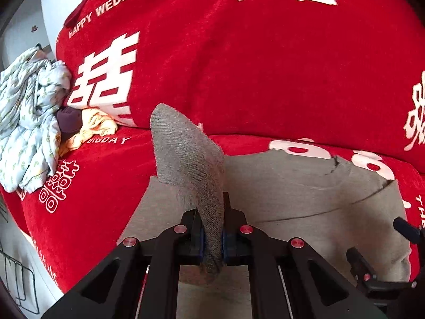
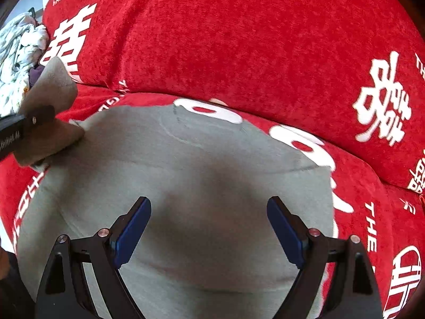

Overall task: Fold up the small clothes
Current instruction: 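Carry the held sleeve across the sweater body with the left tool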

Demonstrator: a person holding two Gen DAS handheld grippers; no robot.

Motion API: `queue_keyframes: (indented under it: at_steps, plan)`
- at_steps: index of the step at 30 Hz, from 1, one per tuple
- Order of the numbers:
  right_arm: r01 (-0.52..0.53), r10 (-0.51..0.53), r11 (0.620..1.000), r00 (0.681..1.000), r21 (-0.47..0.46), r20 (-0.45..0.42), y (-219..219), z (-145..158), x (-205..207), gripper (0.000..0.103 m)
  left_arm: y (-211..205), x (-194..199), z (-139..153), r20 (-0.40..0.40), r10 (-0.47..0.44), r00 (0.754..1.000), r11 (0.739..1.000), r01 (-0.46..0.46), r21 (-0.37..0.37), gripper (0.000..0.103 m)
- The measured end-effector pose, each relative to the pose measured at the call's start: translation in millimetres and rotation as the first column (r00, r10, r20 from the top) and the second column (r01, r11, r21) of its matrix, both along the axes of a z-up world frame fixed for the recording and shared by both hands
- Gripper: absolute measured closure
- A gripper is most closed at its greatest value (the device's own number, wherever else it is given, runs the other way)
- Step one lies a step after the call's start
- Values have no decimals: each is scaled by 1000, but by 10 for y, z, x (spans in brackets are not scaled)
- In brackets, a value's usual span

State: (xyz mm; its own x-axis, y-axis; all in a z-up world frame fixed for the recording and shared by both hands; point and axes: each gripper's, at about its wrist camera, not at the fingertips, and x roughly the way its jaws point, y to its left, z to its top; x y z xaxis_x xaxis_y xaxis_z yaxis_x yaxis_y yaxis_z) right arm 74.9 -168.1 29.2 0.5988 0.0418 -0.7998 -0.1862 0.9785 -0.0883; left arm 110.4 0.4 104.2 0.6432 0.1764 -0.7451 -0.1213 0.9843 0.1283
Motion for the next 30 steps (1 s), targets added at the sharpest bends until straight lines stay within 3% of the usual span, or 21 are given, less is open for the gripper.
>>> queue_keyframes:
  at_steps: [9,30]
  plan:
    - [51,-52,998,999,32,5,-402,-96,-289,12,-486,-10,-64,-22,-54,998,998,55,31,93]
    - [160,-170,978,983,132,73,-1286,10,-580,12,-1445,30,-302,-100,-141,985,985,149,82,93]
